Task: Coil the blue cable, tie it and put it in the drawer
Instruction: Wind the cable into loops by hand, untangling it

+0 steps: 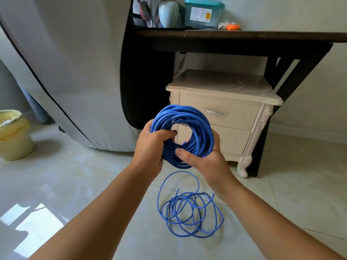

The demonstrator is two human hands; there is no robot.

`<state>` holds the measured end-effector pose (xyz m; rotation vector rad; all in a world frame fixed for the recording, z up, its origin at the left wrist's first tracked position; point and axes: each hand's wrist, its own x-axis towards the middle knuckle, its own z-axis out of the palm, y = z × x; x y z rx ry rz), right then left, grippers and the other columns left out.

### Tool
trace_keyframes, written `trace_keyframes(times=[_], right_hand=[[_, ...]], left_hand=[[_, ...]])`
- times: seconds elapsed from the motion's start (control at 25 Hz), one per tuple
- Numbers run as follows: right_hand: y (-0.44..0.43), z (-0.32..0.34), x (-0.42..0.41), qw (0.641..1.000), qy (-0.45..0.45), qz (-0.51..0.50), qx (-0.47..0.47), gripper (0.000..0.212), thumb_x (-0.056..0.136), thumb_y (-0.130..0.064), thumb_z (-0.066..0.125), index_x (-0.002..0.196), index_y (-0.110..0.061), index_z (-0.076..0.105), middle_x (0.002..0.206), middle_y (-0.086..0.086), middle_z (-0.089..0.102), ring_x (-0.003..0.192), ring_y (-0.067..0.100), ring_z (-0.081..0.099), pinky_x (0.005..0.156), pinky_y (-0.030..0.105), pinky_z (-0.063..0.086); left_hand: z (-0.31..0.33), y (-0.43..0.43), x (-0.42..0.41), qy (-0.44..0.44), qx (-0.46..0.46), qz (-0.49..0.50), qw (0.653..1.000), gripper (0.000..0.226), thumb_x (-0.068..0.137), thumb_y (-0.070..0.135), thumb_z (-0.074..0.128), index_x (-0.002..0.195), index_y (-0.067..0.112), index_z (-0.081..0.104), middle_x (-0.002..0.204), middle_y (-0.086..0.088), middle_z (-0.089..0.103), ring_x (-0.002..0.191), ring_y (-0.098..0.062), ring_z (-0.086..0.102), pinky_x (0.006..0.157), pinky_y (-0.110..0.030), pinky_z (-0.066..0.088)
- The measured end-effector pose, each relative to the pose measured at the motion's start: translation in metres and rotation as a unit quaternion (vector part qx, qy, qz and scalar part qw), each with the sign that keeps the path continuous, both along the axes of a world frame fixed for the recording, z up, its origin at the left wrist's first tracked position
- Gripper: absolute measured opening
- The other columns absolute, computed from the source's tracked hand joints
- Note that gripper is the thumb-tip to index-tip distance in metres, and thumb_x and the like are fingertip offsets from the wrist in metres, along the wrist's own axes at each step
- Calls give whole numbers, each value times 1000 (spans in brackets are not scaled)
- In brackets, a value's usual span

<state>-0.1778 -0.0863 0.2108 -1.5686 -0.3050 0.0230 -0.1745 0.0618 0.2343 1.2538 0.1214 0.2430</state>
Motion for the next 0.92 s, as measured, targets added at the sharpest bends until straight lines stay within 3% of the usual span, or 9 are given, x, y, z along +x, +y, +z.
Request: trace_keyframes(times=[0.2, 0.36, 0.48, 0.56, 0.6, 0.68, 0.72, 0.84, 0.92], right_hand=[[-3, 4, 7, 994, -9, -79, 68, 48, 79, -11, 78, 111, -37, 54, 97, 2, 66, 87, 10, 66, 75, 22, 53], [-13, 9, 18, 992, -4, -107, 67, 50, 74, -3, 72, 101, -42, 58, 86, -5, 65, 86, 18, 66, 79, 35, 55], [-23, 14, 22, 987, -67, -128, -69, 50, 75, 0, 68, 100, -41, 54, 88, -13, 66, 84, 12, 64, 75, 28, 51], [-25, 14, 20, 957, -135, -109, -231, 50, 73, -4, 68, 104, -40, 53, 95, -11, 64, 88, 15, 63, 75, 30, 50], [-23, 14, 18, 934, -165, -87, -304, 50, 71, -7, 68, 107, -39, 53, 98, -8, 62, 89, 20, 61, 76, 34, 50], [-16, 12, 14, 891, -213, -48, -398, 51, 71, -12, 66, 111, -38, 49, 99, -5, 56, 88, 26, 59, 73, 40, 50], [-13, 13, 12, 881, -226, -39, -414, 52, 71, -13, 66, 113, -39, 48, 98, -6, 54, 87, 26, 58, 71, 40, 50], [-15, 20, 5, 896, -208, -42, -390, 63, 74, -14, 67, 126, -38, 40, 96, -14, 57, 84, 17, 58, 70, 32, 47], [-23, 25, 5, 921, -152, -20, -359, 70, 73, -19, 71, 128, -42, 34, 97, -15, 58, 84, 13, 60, 72, 27, 48]], left_hand=[[-10, -8, -2, -8, -67, -84, 994, 41, 75, 3, 64, 116, 6, 60, 101, -12, 55, 95, -30, 55, 88, -45, 48], [-4, -3, -10, 20, 59, -205, 977, 43, 79, 12, 70, 120, 8, 58, 103, -8, 66, 100, -23, 66, 95, -42, 54], [5, 8, -10, 28, 185, -217, 958, 83, 69, 18, 81, 141, 32, 40, 123, 11, 63, 110, -6, 65, 90, -25, 52], [9, 11, -8, 0, 293, -188, 938, 111, 68, 15, 85, 152, 45, 19, 148, 14, 41, 133, -2, 46, 103, -24, 42], [10, 8, -8, -27, 378, -181, 907, 115, 69, 12, 84, 153, 47, 14, 152, 14, 32, 138, -4, 37, 105, -25, 40], [5, -2, -7, -97, 550, -161, 814, 114, 70, 9, 79, 155, 41, 11, 148, 9, 35, 134, -10, 39, 106, -26, 42], [2, -7, -5, -117, 589, -141, 787, 112, 70, 9, 78, 156, 39, 12, 141, 7, 44, 126, -11, 46, 102, -27, 44], [-3, -11, -3, -96, 587, -77, 800, 93, 74, 14, 74, 151, 38, 27, 115, 5, 66, 97, -13, 63, 86, -32, 54], [-3, -11, -3, -94, 575, -64, 810, 72, 74, 16, 75, 138, 32, 47, 106, 6, 69, 90, -11, 66, 82, -32, 57]])
